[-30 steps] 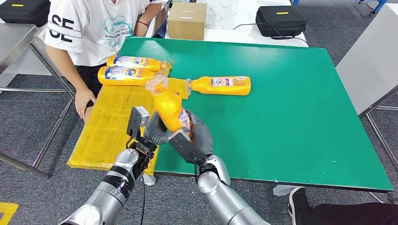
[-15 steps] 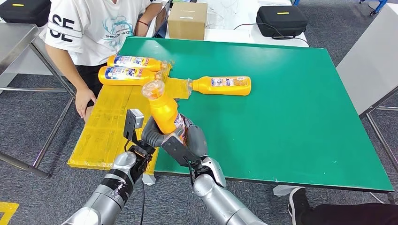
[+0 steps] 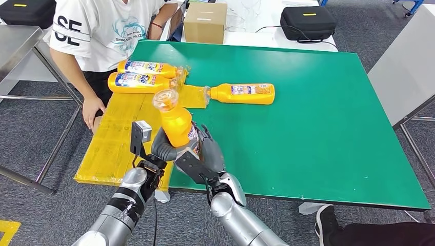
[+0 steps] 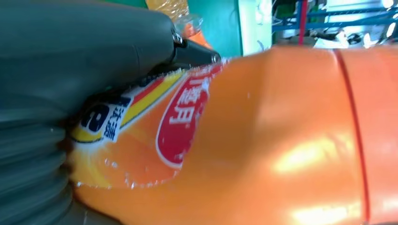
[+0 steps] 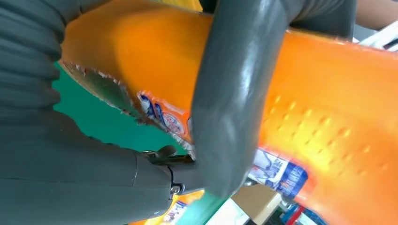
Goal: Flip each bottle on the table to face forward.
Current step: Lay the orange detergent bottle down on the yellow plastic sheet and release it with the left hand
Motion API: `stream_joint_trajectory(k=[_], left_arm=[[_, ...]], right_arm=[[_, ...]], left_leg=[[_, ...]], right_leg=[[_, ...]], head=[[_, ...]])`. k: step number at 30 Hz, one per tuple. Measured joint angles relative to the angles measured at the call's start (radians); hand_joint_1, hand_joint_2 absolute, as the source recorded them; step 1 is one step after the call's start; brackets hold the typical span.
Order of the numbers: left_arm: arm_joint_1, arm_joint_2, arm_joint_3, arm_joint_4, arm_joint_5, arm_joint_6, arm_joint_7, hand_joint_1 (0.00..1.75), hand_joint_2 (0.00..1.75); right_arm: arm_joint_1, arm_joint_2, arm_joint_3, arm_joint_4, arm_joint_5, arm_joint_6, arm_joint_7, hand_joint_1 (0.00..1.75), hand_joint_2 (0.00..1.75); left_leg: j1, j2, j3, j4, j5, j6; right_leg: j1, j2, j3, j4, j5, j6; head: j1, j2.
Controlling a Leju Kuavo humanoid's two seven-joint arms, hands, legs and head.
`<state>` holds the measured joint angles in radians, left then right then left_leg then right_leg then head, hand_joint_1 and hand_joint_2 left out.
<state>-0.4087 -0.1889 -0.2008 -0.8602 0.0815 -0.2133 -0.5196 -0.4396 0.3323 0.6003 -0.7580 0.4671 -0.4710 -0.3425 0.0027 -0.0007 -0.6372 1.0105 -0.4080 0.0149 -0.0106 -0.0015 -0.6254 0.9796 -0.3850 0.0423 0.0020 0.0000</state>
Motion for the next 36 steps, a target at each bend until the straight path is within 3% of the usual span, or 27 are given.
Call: stream_joint_trajectory(k=[5,8,14,17,24,29,36], left_arm=[[0.010,0.002,0.025,-0.039,0.005,0.018,-0.003,1.75,1.75],[0.010,0.015,0.049,-0.056,-0.043,0.087,-0.020,1.75,1.75],[-0.005,0.054,0.073,-0.070,-0.258,0.322,-0.054,1.75,1.75],[-0.032,0.081,0.075,-0.060,-0.430,0.489,-0.055,1.75,1.75],[-0.140,0.168,0.073,0.103,-0.811,0.728,-0.033,1.75,1.75],[-0.178,0.212,0.038,0.210,-0.968,0.773,0.017,1.75,1.75],[-0.212,0.281,-0.079,0.376,-1.190,0.699,0.092,1.75,1.75]], right_arm=[[0.013,-0.018,-0.025,-0.053,-0.007,-0.008,-0.002,0.00,1.75],[0.028,-0.035,-0.053,-0.088,-0.013,-0.032,-0.010,0.00,1.75],[0.062,-0.062,-0.112,-0.182,-0.027,-0.062,-0.034,0.00,1.75],[0.077,-0.074,-0.139,-0.233,-0.035,-0.069,-0.039,0.00,1.75],[0.092,-0.098,-0.183,-0.315,-0.051,-0.064,-0.053,0.00,1.75],[0.096,-0.108,-0.195,-0.333,-0.066,-0.054,-0.063,0.00,1.75],[0.095,-0.120,-0.196,-0.337,-0.083,-0.018,-0.078,0.00,1.75]], left_leg=[[0.000,0.000,0.000,0.000,0.000,0.000],[0.000,0.001,0.000,0.000,0.000,0.000],[0.000,0.000,0.000,0.000,0.000,0.000],[0.000,0.000,0.000,0.000,0.000,0.000],[0.000,0.001,0.000,0.000,0.001,0.000],[0.000,0.002,0.000,0.000,0.001,0.000],[0.000,0.002,0.000,0.000,0.001,0.000]], right_leg=[[0.000,0.000,0.000,0.000,0.000,0.000],[0.000,0.000,-0.001,0.000,0.000,0.000],[0.000,0.000,-0.001,0.000,0.000,0.000],[0.000,0.000,-0.001,0.000,0.000,0.000],[0.000,0.000,-0.001,0.000,0.000,0.000],[0.000,0.000,-0.001,0.001,0.000,0.000],[0.000,0.000,-0.001,0.001,0.000,0.000]], head=[[0.000,0.000],[0.000,0.000],[0.000,0.000],[0.000,0.000],[0.000,0.000],[0.000,0.000],[0.000,0.000]])
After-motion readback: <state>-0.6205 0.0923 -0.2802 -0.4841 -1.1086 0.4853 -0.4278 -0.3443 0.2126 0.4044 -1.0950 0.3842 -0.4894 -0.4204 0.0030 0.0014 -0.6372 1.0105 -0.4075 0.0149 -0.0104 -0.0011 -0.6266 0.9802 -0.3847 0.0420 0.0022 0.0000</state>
